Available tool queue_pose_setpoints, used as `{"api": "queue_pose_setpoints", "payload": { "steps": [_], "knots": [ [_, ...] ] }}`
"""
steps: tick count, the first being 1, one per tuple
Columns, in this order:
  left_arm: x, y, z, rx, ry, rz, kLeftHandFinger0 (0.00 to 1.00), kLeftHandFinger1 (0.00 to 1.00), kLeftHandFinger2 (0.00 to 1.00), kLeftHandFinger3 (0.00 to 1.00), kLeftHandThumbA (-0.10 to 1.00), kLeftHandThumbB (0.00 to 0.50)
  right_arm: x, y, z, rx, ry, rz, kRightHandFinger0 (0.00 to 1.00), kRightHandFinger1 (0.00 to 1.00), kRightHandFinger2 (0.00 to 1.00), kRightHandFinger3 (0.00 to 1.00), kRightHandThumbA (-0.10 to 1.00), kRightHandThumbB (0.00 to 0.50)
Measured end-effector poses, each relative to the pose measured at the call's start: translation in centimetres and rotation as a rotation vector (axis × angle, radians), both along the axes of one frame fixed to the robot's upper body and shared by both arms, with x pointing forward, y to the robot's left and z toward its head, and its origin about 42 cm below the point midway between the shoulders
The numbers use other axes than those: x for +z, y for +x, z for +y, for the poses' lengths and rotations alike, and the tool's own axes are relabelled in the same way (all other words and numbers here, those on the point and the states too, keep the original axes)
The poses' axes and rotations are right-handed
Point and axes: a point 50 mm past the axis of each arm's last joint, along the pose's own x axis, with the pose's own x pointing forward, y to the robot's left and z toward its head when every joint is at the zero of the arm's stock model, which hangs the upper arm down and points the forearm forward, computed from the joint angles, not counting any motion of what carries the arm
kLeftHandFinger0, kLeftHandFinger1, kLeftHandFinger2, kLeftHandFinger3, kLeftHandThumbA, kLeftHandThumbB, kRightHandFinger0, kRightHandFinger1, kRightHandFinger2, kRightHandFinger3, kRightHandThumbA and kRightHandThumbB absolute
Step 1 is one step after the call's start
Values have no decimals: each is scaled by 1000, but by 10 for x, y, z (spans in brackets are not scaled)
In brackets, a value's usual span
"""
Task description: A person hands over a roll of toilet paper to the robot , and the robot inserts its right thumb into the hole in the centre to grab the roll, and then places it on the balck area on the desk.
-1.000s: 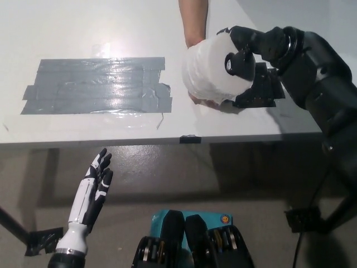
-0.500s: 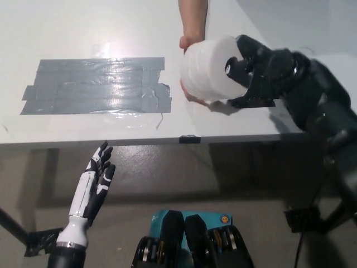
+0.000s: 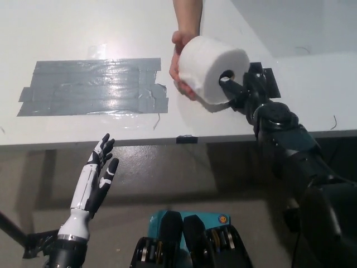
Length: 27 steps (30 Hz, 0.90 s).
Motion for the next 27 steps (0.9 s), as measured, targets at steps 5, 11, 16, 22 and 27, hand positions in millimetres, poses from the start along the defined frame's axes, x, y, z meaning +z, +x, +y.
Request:
{"api": "queue_pose_setpoints", "payload": {
  "steps": [5, 11, 16, 22, 27],
  "knots": [
    [-1, 0, 0, 1, 1, 5, 1000, 1000, 1000, 1000, 921, 57, -1, 1, -8, -83, 253, 38, 0, 218, 657, 1000, -100, 175],
    [-5, 0, 0, 2, 3, 16, 1000, 1000, 1000, 1000, 924, 64, -3, 1, -17, -140, 502, 73, 0, 102, 609, 1000, -100, 170],
    [-6, 0, 1, 2, 8, 22, 1000, 1000, 1000, 1000, 929, 75, -1, 2, -23, -146, 673, 97, 0, 122, 656, 1000, -100, 162],
    [-3, 3, 0, -3, 17, 10, 1000, 1000, 1000, 1000, 936, 75, 24, 9, -28, -68, 767, 46, 0, 268, 725, 956, -100, 148],
    [-2, 4, 1, -5, 27, 6, 1000, 1000, 1000, 1000, 946, 89, 68, 17, -44, 35, 680, -61, 0, 410, 874, 958, -100, 73]
  ]
}}
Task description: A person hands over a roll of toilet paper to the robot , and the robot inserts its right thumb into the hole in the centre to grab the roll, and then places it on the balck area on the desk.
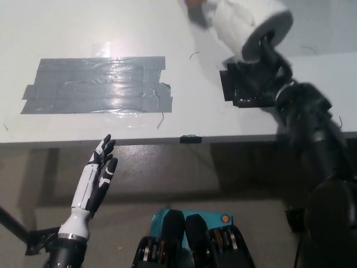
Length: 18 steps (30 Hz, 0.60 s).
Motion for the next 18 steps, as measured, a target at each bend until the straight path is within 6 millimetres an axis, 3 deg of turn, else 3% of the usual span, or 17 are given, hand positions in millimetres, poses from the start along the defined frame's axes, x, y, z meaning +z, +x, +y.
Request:
{"api": "queue_pose_setpoints", "payload": {
  "steps": [2, 5, 12, 15, 18],
  "knots": [
    [0, 0, 0, 0, 2, 0, 1000, 1000, 1000, 1000, 957, 96, 13, 1, -8, 13, -36, -36, 0, 480, 937, 972, -100, 86],
    [0, 0, 3, 0, 10, 1, 1000, 1000, 1000, 1000, 964, 90, 30, 0, -32, 40, -153, -82, 0, 523, 951, 1000, -100, 95],
    [0, 0, 5, -1, 19, 0, 1000, 1000, 1000, 1000, 963, 90, 22, -9, -88, 64, -427, -33, 6, 549, 931, 1000, -100, 150],
    [0, 0, 4, -2, 21, 0, 1000, 1000, 1000, 1000, 964, 86, 23, -10, -99, 84, -523, -24, 68, 563, 942, 1000, -100, 217],
    [0, 0, 3, -5, 25, 0, 1000, 1000, 1000, 1000, 959, 81, 23, -11, -112, 117, -703, 1, 62, 533, 922, 1000, -100, 210]
  ]
}}
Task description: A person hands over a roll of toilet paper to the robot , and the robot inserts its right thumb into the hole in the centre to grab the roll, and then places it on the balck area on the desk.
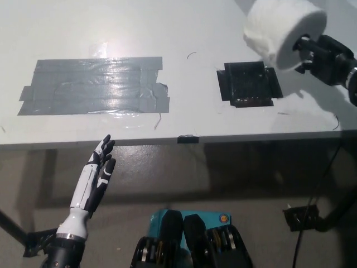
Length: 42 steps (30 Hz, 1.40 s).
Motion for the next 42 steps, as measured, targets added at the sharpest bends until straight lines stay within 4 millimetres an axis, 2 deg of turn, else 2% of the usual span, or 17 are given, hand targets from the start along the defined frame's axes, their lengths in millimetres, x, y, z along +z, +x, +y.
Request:
{"api": "queue_pose_setpoints", "payload": {
  "steps": [3, 12, 22, 24, 25, 26, 27, 28, 29, 30, 31, 32, 33, 35, 39, 40, 42],
  "knots": [
    [0, 0, 0, 0, 1, 0, 1000, 1000, 1000, 1000, 959, 83, -3, -1, -3, 29, -180, 22, 64, 549, 983, 1000, -100, 160],
    [1, 1, -1, -3, 6, -2, 1000, 1000, 1000, 1000, 952, 69, -5, 4, 3, 135, -492, 24, 220, 684, 1000, 1000, -100, 177],
    [1, 1, -2, -6, 8, -2, 1000, 1000, 1000, 1000, 964, 83, 5, 9, 9, 201, -623, -25, 268, 661, 951, 996, -100, 177],
    [1, 1, -2, -7, 8, -4, 1000, 1000, 1000, 1000, 966, 92, 5, 10, 8, 206, -638, -17, 296, 664, 876, 1000, -100, 217],
    [2, 2, -2, -7, 8, -5, 1000, 1000, 1000, 1000, 967, 94, 5, 10, 7, 210, -645, -11, 363, 662, 822, 907, -100, 235],
    [2, 2, -2, -7, 8, -6, 1000, 1000, 1000, 1000, 969, 96, 6, 11, 7, 216, -652, -8, 343, 580, 645, 712, -70, 237],
    [3, 3, -2, -8, 8, -8, 1000, 1000, 1000, 1000, 970, 96, 7, 12, 7, 222, -661, -7, 347, 578, 652, 775, -34, 229],
    [4, 4, -3, -9, 8, -11, 1000, 1000, 1000, 1000, 971, 96, 9, 13, 8, 230, -669, -10, 332, 538, 584, 705, 21, 230],
    [5, 5, -3, -9, 8, -13, 1000, 1000, 1000, 1000, 972, 97, 12, 13, 8, 242, -684, -13, 326, 513, 527, 757, 85, 214],
    [5, 5, -3, -10, 8, -15, 1000, 1000, 1000, 1000, 972, 88, 16, 14, 10, 254, -697, -18, 440, 681, 768, 934, 162, 278],
    [6, 5, -3, -10, 8, -16, 1000, 1000, 1000, 1000, 971, 86, 18, 15, 11, 261, -701, -20, 446, 677, 811, 975, 213, 278],
    [6, 6, -3, -11, 8, -17, 1000, 1000, 1000, 1000, 970, 85, 23, 16, 12, 283, -709, -25, 750, 911, 1000, 1000, 336, 288],
    [6, 6, -3, -11, 8, -17, 1000, 1000, 1000, 1000, 969, 83, 26, 16, 14, 300, -711, -21, 842, 1000, 1000, 1000, 361, 309],
    [6, 6, -3, -11, 8, -16, 1000, 1000, 1000, 1000, 966, 86, 34, 17, 17, 345, -726, -11, 827, 1000, 1000, 1000, 394, 317],
    [6, 6, -3, -11, 8, -16, 1000, 1000, 1000, 1000, 978, 100, 42, 18, 23, 422, -754, 18, 906, 1000, 1000, 1000, 438, 334],
    [6, 6, -4, -11, 8, -16, 1000, 1000, 1000, 1000, 981, 95, 45, 18, 24, 442, -760, 25, 1000, 1000, 1000, 1000, 473, 361],
    [6, 6, -4, -12, 8, -16, 1000, 1000, 1000, 1000, 982, 93, 51, 19, 26, 465, -764, 31, 1000, 1000, 1000, 1000, 508, 357]
  ]
}}
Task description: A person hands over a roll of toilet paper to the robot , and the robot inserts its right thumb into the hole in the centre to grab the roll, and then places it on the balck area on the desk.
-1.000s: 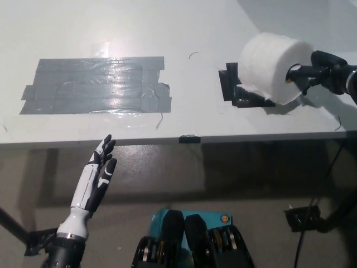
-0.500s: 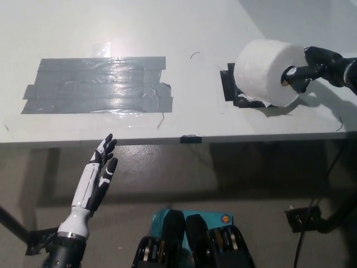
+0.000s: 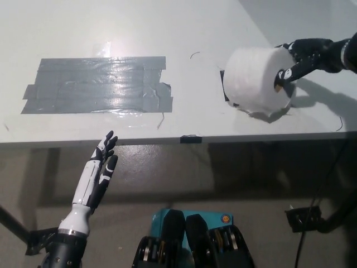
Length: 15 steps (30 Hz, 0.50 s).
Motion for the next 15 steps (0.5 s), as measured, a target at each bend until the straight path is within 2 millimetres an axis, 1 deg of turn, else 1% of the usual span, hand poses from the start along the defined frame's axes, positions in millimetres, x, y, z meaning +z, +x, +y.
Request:
{"api": "queue_pose_setpoints", "payload": {
  "steps": [1, 2, 4, 5, 6, 7, 8, 9, 11, 12, 13, 15],
  "knots": [
    [0, 0, 0, 0, 1, 0, 1000, 1000, 1000, 1000, 983, 85, 10, 1, 1, 18, -7, 3, 1000, 1000, 1000, 1000, 526, 359],
    [0, 0, 0, 0, 1, 0, 1000, 1000, 1000, 1000, 984, 86, 18, 2, 2, 27, -10, 0, 1000, 1000, 1000, 1000, 525, 372],
    [0, 0, 0, -1, 2, 0, 1000, 1000, 1000, 1000, 983, 80, 29, 3, 3, 35, -13, -5, 1000, 1000, 1000, 1000, 523, 399],
    [0, 0, 0, -1, 2, 0, 1000, 1000, 1000, 1000, 982, 79, 33, 3, 4, 37, -13, -8, 1000, 1000, 1000, 1000, 524, 405],
    [0, 0, 0, -2, 3, 0, 1000, 1000, 1000, 1000, 983, 80, 44, 4, 5, 43, -12, -17, 1000, 1000, 1000, 1000, 540, 427],
    [0, 0, 0, -2, 3, 0, 1000, 1000, 1000, 1000, 983, 82, 46, 4, 6, 45, -11, -18, 1000, 1000, 1000, 1000, 551, 430],
    [0, 0, -1, -2, 3, 0, 1000, 1000, 1000, 1000, 981, 80, 49, 5, 6, 46, -11, -21, 1000, 1000, 1000, 1000, 561, 420],
    [0, 0, -1, -3, 4, 0, 1000, 1000, 1000, 1000, 980, 79, 51, 5, 7, 47, -14, -22, 1000, 1000, 1000, 1000, 562, 419],
    [0, 0, -1, -3, 4, 0, 1000, 1000, 1000, 1000, 977, 78, 51, 5, 6, 48, -19, -16, 1000, 1000, 1000, 1000, 568, 409],
    [0, 0, -1, -3, 4, 0, 1000, 1000, 1000, 1000, 978, 78, 50, 5, 6, 47, -23, -13, 1000, 1000, 1000, 1000, 587, 419],
    [0, 0, -1, -3, 4, 0, 1000, 1000, 1000, 1000, 979, 76, 50, 5, 5, 47, -25, -11, 1000, 1000, 1000, 1000, 616, 419],
    [0, 0, -1, -4, 5, 0, 1000, 1000, 1000, 1000, 983, 76, 50, 5, 5, 47, -29, -7, 1000, 1000, 1000, 1000, 639, 413]
  ]
}}
